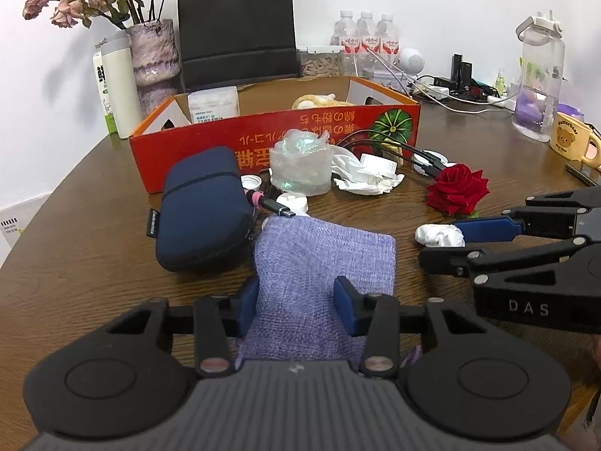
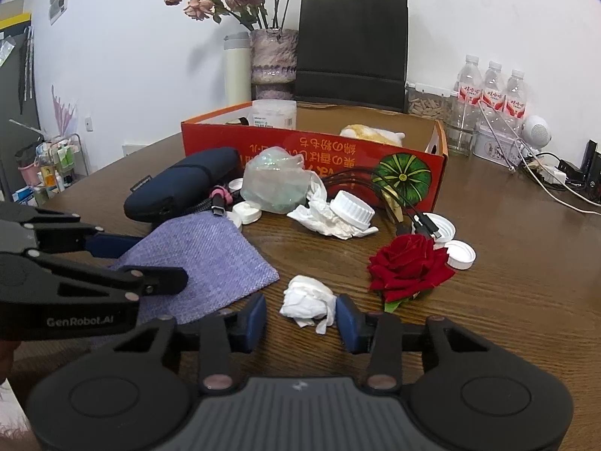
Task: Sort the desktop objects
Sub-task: 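Grasp the lavender cloth with the left tool while the right tool grasps the white tissue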
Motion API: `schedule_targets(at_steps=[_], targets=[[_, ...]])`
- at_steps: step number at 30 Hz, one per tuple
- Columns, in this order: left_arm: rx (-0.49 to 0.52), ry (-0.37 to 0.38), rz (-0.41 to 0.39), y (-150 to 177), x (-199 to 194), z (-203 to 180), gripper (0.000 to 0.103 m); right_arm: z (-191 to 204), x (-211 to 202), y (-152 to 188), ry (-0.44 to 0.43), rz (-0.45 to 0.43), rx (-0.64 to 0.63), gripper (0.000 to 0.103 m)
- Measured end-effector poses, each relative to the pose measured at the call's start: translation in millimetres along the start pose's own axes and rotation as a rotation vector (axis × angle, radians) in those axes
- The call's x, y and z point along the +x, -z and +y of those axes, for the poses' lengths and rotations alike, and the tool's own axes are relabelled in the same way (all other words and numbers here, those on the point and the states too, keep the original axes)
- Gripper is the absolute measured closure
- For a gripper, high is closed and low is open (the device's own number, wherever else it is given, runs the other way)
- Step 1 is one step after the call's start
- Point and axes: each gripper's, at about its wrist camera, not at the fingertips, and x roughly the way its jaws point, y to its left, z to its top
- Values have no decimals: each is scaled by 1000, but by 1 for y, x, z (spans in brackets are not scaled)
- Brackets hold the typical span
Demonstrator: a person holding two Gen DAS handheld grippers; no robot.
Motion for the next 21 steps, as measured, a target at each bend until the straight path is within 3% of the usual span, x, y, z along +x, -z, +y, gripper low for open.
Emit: schedule_targets(at_steps=[4, 11, 21], targets=[[-3, 6, -11, -1, -3, 2, 64, 0, -2, 0, -1, -4, 1, 75], [0, 33, -23, 0, -8, 1, 84, 3, -7, -1, -6, -14, -2, 80], [3, 80, -94, -7, -29, -1, 91, 9, -24, -7, -14, -61, -10, 83]])
